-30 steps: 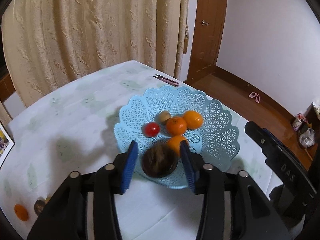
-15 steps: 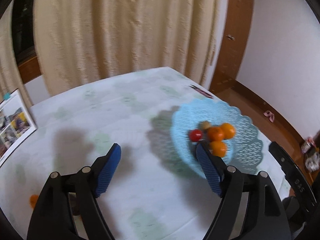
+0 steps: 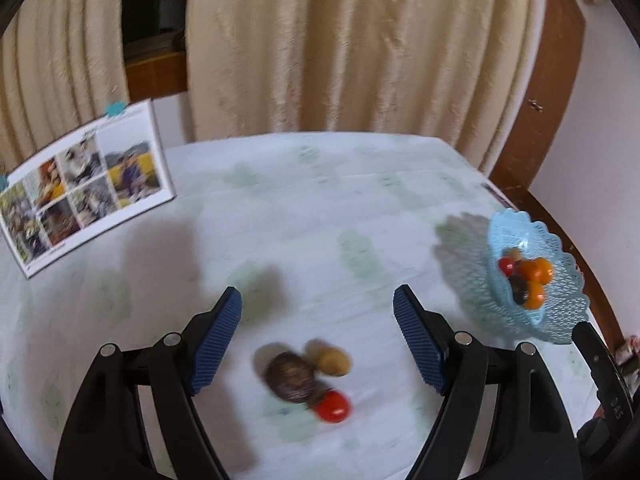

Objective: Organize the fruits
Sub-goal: 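Close the left gripper around the second dark brown fruit on the table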

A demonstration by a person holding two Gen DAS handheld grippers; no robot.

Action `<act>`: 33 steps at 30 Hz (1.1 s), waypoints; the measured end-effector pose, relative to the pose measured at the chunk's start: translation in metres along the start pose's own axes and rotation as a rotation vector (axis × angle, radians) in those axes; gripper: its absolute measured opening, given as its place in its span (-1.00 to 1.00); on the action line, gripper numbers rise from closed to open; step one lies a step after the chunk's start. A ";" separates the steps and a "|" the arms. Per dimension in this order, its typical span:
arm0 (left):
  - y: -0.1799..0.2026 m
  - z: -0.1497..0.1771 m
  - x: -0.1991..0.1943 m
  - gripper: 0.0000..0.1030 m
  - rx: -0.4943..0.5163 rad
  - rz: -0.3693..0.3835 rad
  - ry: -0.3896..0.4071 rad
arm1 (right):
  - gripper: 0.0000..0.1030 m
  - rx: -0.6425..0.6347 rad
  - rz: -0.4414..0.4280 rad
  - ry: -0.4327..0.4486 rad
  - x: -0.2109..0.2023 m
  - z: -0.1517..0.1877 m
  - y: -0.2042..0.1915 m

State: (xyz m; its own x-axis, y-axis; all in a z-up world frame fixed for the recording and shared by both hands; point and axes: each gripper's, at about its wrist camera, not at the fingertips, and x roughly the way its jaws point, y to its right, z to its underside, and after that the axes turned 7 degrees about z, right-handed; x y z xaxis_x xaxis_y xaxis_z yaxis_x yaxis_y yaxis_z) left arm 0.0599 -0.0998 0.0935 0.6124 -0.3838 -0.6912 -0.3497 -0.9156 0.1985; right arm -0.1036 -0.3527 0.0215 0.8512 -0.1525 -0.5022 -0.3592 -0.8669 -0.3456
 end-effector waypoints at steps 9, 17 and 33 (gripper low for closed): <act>-0.019 0.029 0.021 0.51 0.005 0.013 -0.088 | 0.28 -0.085 -0.047 -0.061 0.005 0.018 -0.038; -0.023 0.050 0.036 0.38 0.022 0.018 -0.147 | 0.28 -0.104 -0.055 -0.077 0.008 0.022 -0.049; -0.035 0.057 0.042 0.43 0.058 -0.081 -0.142 | 0.28 -0.127 -0.077 -0.096 0.014 0.026 -0.056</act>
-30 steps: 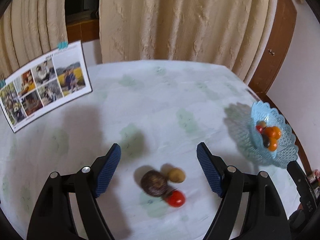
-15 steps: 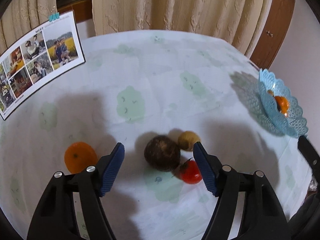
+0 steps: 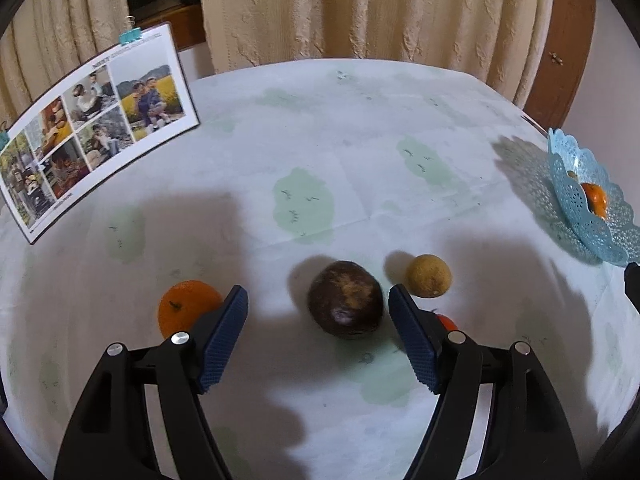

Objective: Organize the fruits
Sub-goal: 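Close the left gripper around the second dark brown fruit on the table, then grasp the red tomato with the right gripper while the left holds the dark fruit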

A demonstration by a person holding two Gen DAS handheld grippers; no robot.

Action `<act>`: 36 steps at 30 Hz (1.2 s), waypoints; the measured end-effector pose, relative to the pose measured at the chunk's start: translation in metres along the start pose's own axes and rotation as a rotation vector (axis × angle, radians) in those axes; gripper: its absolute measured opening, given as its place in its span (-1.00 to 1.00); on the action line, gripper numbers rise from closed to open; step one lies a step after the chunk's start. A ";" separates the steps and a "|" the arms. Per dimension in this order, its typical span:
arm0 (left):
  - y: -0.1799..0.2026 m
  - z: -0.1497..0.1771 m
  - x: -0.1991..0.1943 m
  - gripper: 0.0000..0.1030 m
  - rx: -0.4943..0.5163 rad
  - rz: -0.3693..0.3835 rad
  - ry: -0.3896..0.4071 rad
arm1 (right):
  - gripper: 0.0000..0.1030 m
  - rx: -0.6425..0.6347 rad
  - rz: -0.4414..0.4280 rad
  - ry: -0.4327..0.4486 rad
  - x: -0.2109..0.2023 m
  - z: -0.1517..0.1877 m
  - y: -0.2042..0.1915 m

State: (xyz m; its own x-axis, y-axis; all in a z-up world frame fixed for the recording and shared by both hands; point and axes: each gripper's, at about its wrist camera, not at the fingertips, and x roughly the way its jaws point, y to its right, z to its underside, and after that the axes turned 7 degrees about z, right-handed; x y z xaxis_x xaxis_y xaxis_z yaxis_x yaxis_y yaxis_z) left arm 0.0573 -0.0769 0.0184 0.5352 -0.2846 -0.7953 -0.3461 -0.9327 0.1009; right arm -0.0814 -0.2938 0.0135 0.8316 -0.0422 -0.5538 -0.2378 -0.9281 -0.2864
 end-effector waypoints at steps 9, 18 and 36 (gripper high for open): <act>-0.002 -0.003 0.009 -0.21 -0.006 0.049 -0.023 | 0.28 -0.053 -0.041 -0.045 0.008 0.004 -0.017; -0.013 -0.018 -0.037 -0.21 -0.040 0.064 0.094 | 0.28 -0.155 -0.156 -0.174 0.033 0.012 -0.060; -0.036 -0.033 -0.095 -0.21 -0.104 0.044 0.224 | -0.11 -0.356 -0.201 -0.288 0.080 0.027 -0.137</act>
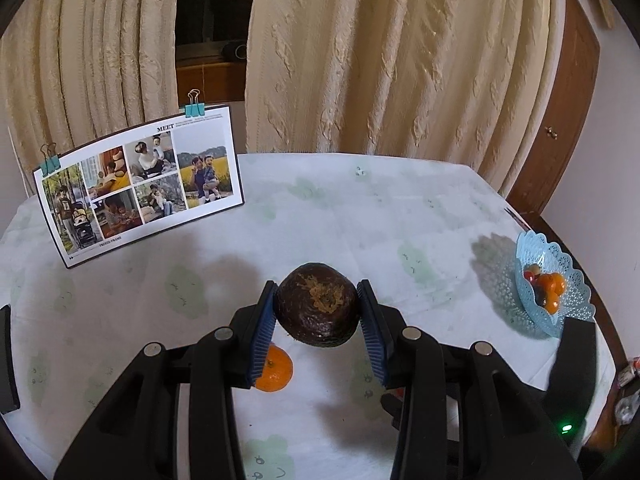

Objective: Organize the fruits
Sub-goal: 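Grasp the red tomato with the right gripper while the left holds the dark fruit, then drop the red tomato into the basket while the left gripper holds the dark fruit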

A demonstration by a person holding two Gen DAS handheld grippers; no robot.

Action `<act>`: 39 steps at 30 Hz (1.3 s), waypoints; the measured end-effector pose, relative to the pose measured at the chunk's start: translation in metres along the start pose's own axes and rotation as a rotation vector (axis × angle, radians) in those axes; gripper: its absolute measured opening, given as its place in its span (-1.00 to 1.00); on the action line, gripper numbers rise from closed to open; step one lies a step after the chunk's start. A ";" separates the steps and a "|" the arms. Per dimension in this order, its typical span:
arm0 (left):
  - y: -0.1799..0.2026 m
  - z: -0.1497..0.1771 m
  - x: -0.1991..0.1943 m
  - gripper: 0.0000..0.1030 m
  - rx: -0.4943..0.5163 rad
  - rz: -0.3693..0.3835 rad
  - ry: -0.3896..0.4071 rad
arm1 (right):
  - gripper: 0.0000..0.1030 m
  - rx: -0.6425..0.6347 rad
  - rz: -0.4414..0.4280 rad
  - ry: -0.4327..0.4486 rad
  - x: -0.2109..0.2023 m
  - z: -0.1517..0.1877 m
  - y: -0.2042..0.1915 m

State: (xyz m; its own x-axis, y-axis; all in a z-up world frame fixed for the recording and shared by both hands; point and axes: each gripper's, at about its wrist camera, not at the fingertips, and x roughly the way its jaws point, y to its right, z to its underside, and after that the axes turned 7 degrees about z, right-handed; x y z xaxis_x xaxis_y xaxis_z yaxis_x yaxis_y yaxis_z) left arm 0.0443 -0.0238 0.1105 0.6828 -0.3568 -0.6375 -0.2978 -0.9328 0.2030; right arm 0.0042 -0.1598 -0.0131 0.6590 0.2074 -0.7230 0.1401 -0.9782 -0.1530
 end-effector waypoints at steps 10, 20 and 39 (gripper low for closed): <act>0.002 0.000 -0.001 -0.21 0.001 0.005 -0.001 | -0.47 0.013 0.027 0.007 0.000 0.001 0.006; 0.009 0.002 -0.001 -0.21 0.017 0.018 -0.005 | -0.47 0.150 0.091 0.119 -0.046 0.002 0.054; 0.047 0.009 0.003 -0.21 0.075 0.071 -0.028 | -0.47 0.445 0.310 0.280 -0.127 0.024 0.188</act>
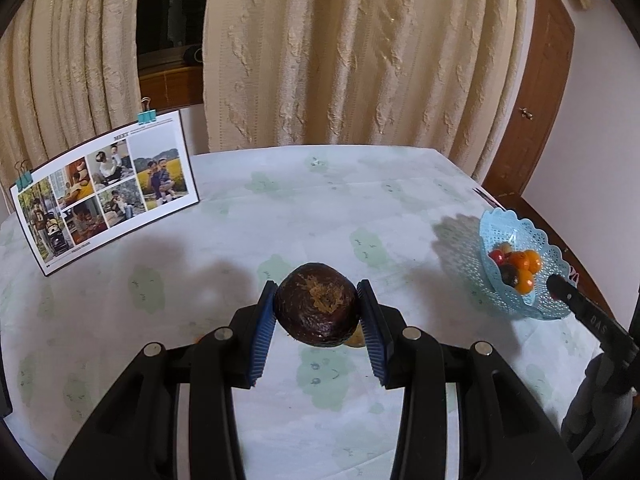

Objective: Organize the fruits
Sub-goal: 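Drop the red tomato into the basket while the left gripper holds the dark fruit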

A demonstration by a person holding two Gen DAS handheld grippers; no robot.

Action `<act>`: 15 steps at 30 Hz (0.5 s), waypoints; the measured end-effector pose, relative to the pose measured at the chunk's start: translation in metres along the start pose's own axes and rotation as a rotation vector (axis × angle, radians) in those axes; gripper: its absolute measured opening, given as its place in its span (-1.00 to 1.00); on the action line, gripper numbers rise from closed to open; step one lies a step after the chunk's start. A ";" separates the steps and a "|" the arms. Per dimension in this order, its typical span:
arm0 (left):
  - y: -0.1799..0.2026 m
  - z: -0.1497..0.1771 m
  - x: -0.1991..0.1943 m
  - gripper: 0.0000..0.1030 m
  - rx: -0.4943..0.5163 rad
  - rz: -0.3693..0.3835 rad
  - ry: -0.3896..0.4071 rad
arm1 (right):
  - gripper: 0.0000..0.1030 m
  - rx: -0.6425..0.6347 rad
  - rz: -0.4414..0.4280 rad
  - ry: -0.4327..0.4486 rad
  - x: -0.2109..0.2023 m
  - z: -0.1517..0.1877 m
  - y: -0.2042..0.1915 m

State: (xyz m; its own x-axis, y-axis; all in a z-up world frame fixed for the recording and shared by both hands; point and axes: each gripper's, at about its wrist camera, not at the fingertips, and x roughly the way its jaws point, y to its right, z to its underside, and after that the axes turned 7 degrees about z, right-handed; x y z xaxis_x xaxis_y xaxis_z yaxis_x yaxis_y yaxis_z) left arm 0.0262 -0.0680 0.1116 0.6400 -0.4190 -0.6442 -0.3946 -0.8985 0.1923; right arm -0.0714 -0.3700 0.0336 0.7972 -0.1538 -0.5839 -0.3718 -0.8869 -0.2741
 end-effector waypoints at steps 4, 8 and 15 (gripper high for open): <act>0.011 0.000 0.001 -0.21 0.014 0.013 -0.004 | -0.13 0.057 0.019 0.009 0.000 -0.004 0.021; 0.021 0.001 0.004 -0.21 0.030 0.024 -0.010 | 0.09 0.098 0.050 0.051 -0.009 -0.004 0.039; 0.055 0.002 0.017 -0.21 0.074 0.079 -0.037 | 0.09 0.166 0.136 0.118 -0.020 0.005 0.067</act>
State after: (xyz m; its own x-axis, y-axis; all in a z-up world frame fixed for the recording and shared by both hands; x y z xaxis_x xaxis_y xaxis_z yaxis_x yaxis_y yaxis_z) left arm 0.0140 -0.1242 0.1096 0.5807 -0.4816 -0.6564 -0.4910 -0.8503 0.1894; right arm -0.1152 -0.4244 0.0232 0.7808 -0.3252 -0.5334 -0.5449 -0.7722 -0.3268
